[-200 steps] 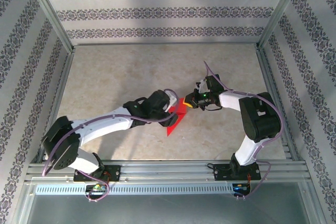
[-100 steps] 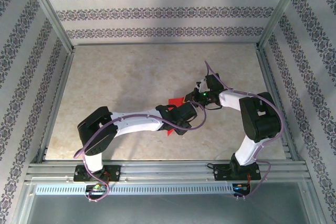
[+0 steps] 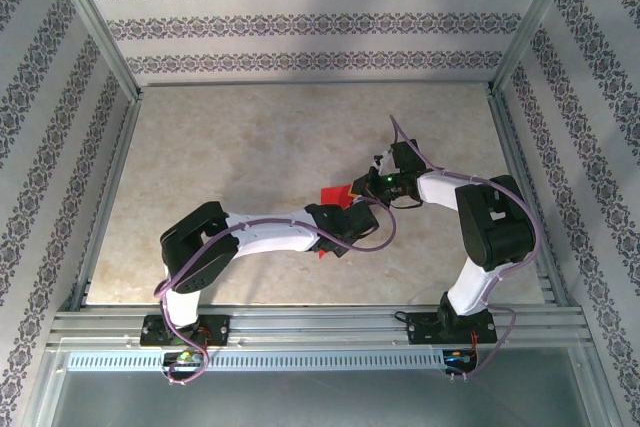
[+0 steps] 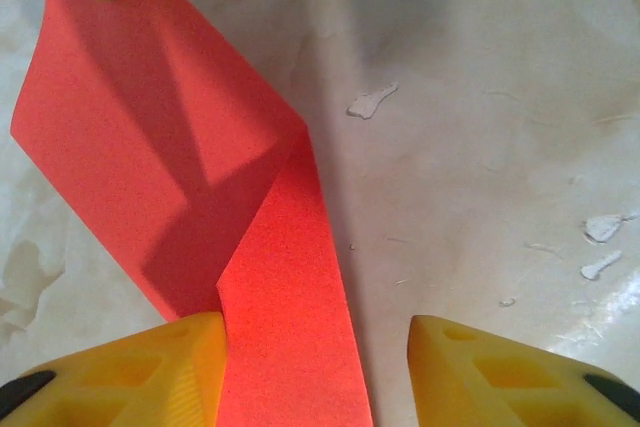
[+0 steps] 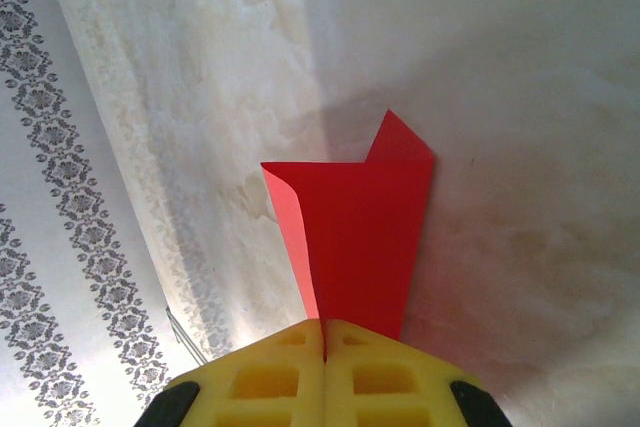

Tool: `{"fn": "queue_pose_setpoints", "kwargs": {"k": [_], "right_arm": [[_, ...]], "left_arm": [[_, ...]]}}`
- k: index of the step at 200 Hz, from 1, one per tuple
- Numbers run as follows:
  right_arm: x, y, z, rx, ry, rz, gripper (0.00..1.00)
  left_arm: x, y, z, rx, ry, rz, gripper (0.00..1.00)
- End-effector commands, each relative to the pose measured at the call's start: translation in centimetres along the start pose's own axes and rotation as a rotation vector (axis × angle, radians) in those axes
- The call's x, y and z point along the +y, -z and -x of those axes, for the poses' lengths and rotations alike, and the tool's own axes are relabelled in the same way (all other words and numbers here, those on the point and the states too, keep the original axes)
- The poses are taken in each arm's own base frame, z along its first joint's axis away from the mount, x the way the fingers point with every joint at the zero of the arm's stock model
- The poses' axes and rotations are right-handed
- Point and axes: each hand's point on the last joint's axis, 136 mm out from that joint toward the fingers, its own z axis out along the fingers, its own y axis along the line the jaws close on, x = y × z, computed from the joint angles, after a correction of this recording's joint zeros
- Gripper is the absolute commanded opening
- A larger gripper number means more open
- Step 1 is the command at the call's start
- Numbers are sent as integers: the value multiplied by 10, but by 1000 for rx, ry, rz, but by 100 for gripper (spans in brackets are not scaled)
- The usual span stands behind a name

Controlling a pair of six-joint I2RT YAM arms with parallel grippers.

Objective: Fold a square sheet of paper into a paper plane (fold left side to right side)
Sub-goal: Fold the wing for the fifth time at the center of the table.

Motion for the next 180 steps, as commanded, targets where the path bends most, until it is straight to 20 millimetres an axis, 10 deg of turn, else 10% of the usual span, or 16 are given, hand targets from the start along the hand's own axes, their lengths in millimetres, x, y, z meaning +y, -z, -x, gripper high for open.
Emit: {"fn": "queue_pose_setpoints", "kwargs": {"k": [1,180], "right_arm": [[1,-3,3,-1,-5,-7,0],[-23,3,12,-75,-27,-86,11]], "left_arm": [[1,-5,-14,32,-29,53,48],[-15,-21,-23,47,10,-4,13]]}}
